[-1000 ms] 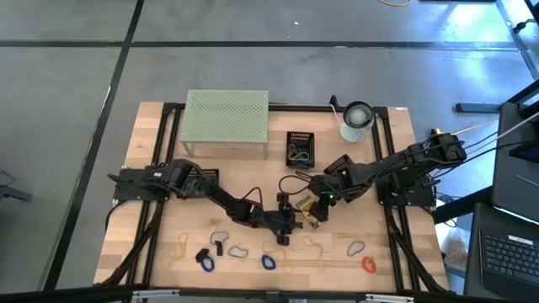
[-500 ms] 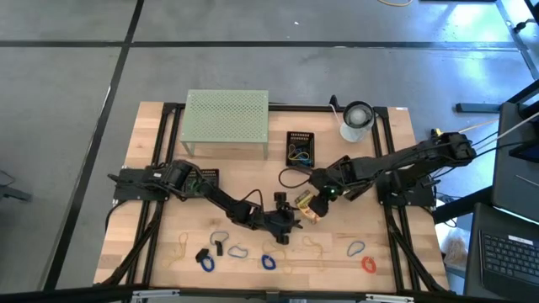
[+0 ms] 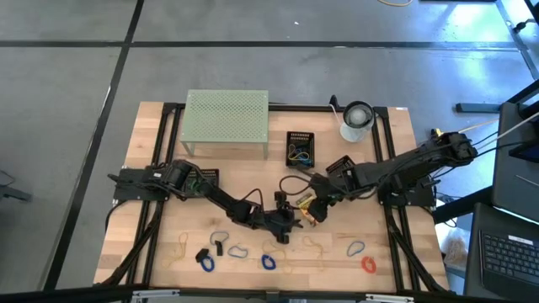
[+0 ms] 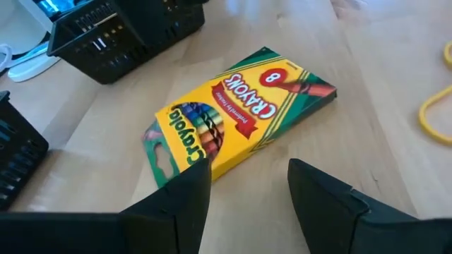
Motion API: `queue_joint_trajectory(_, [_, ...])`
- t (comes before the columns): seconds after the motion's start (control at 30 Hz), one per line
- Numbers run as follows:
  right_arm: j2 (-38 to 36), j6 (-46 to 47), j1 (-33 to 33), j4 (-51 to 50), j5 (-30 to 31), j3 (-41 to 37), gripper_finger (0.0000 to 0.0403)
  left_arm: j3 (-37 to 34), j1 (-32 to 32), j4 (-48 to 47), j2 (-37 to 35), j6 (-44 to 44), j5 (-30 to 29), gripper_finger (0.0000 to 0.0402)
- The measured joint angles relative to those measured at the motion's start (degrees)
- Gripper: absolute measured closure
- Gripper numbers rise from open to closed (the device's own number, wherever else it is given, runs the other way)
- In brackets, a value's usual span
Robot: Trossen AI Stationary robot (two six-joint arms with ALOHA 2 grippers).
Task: Pick & Place Office Desk Supplies
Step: Put the yellow crayon box into the right black bin
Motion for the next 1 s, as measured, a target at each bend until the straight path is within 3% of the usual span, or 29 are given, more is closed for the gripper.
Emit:
queue_joint_trajectory(0.2, [0.0, 7.35, 3.33, -3.87, -0.34, -0.04, 0.016, 0.0, -0.17, -0.83, -0.72, 2.25, -3.25, 0.0217])
queue_joint_trajectory(0.33, [0.02, 15.76, 7.99, -3.79, -0.31, -0.07, 0.016, -0.01, 0.29, -5.77, -3.14, 2.4, -2.47, 0.0217])
queue_joint_trajectory(0.5, [0.02, 26.7, 13.92, -3.87, 5.24, -0.09, 0.016, 0.02, 2.52, -12.23, -5.46, 2.32, 3.09, 0.0217])
queue_joint_trajectory(0.67, [0.02, 34.71, 17.76, -4.19, 9.82, -0.11, 0.016, 0.0, 6.0, -13.7, -5.09, -0.78, 16.48, 0.0217])
queue_joint_trajectory(1.0, [0.02, 54.17, 26.26, -4.16, 17.84, -1.63, 0.016, 0.04, 8.35, -13.38, -5.01, 3.02, 20.87, 0.0217])
